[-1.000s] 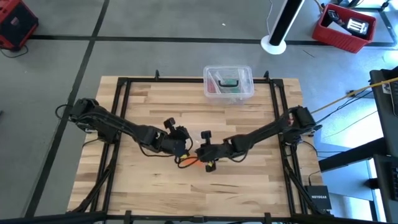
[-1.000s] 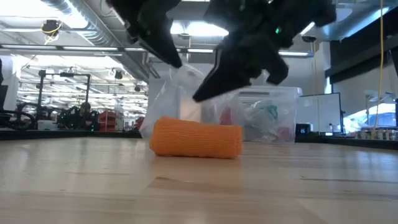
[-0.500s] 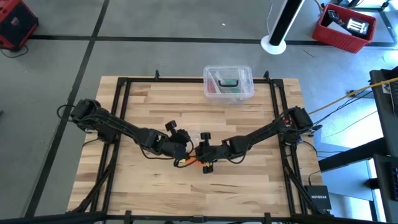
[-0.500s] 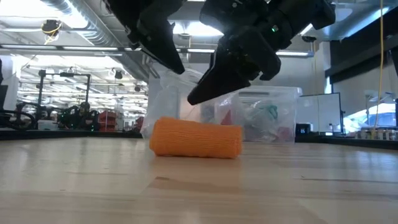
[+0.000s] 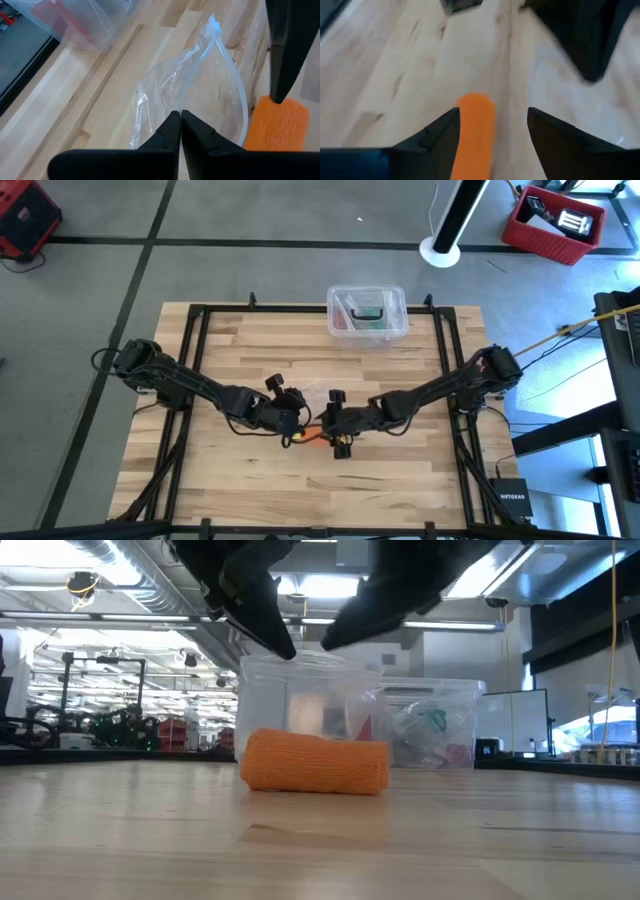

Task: Roll bandage
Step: Open the zip bag, then put the orange bandage inside the zip bag

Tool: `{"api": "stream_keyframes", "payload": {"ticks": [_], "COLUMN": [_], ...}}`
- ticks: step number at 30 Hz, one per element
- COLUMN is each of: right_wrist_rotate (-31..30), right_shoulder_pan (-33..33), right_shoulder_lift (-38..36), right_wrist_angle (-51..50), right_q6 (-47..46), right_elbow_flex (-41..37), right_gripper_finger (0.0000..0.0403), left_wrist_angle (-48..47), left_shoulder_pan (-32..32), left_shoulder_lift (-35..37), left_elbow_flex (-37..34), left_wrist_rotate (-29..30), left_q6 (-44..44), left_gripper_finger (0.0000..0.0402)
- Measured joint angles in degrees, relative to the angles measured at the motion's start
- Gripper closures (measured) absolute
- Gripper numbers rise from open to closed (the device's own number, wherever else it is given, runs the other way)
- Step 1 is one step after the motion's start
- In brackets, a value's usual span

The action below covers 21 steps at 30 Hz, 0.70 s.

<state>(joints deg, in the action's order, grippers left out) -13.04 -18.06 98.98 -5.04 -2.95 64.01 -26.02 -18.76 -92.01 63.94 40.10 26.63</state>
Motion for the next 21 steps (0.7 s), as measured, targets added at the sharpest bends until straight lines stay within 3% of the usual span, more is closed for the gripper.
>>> {"api": "stream_keyframes", "payload": {"ticks": [5, 8, 12, 16, 21], "right_wrist_rotate": [6.5, 2.4, -5.7, -4.1, -2.8], "right_shoulder_pan": [-2.1, -4.0, -4.8, -3.1, -0.7], "right_shoulder_lift": [-0.2, 1.7, 5.3, 10.4, 14.2], "right_wrist_angle": [-6.5, -5.7, 3.3, 12.0, 11.8], "right_q6": [-5.6, -6.0, -5.8, -5.8, -5.8], "right_elbow_flex": [0.0, 0.0, 0.0, 0.0, 3.5], "right_gripper_finger": [0.0169, 0.0168, 0.0168, 0.0168, 0.0168], "left_wrist_angle": [0.0, 0.0, -0.1, -0.4, -0.6], "left_shoulder_pan": [0.0, 0.0, -0.4, -0.7, -0.8], "left_shoulder_lift": [0.0, 0.0, 0.0, 0.0, 0.0], "left_elbow_flex": [0.0, 0.0, 0.0, 0.0, 0.0], "left_wrist_rotate": [-0.1, -0.1, -0.3, -0.5, -1.1], "left_q6": [-0.6, -1.8, -2.9, -3.1, -3.3], "left_gripper_finger": [0.0399, 0.0399, 0.0399, 0.0399, 0.0399]}}
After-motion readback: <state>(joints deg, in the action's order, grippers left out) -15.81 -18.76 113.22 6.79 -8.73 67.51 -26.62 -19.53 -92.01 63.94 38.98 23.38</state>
